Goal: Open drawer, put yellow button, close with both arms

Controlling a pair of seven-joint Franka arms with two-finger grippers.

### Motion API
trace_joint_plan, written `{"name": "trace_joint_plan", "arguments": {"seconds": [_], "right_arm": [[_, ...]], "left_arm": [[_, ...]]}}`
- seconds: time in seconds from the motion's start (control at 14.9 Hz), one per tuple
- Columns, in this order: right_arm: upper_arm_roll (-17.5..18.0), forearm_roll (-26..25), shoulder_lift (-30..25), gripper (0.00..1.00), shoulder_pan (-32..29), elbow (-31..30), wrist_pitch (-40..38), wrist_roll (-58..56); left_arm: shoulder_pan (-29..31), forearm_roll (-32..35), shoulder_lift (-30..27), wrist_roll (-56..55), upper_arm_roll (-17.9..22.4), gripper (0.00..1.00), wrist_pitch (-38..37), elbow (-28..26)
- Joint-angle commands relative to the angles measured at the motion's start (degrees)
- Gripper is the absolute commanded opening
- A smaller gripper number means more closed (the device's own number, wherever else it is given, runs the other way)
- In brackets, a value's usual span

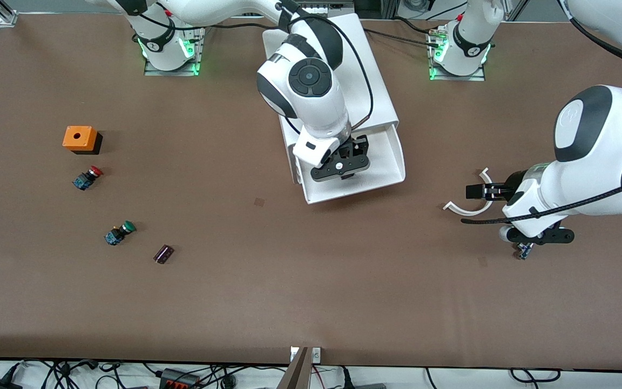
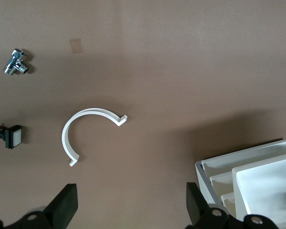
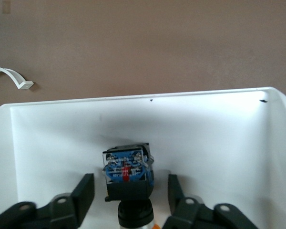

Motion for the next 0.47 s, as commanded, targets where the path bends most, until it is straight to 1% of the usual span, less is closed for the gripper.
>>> {"name": "trace_joint_plan", "arguments": {"seconds": [0.0, 0.13, 0.2, 0.27, 0.4], "right_arm": [[-0.1, -0.9, -0.5, 1.00, 0.2, 1.3, -1.8, 2.9], [-0.3, -0.9, -1.4, 1.00, -0.6, 4.5, -5.3, 3.0], [-1.2, -1.0, -1.7, 1.00, -2.1, 6.5, -7.4, 2.6], [-2.0, -1.0, -2.3, 1.00, -3.7, 7.0, -8.5, 2.3], [-3.4, -1.6, -3.8, 1.00, -7.2, 6.8, -9.1, 0.0]], "left_arm": [[-0.1, 1.6, 0.2, -1.7, -0.4, 1.00, -0.5, 1.4], [-0.3, 1.6, -0.2, -3.5, -0.8, 1.00, -0.5, 1.1], [-0.3, 1.5, -0.4, -5.3, -1.0, 1.00, 0.1, 0.4], [-0.9, 1.5, -0.4, -7.6, -1.1, 1.00, 0.9, 0.0], [-2.2, 1.0, -0.4, -9.0, -1.3, 1.00, 6.2, -3.4]]}}
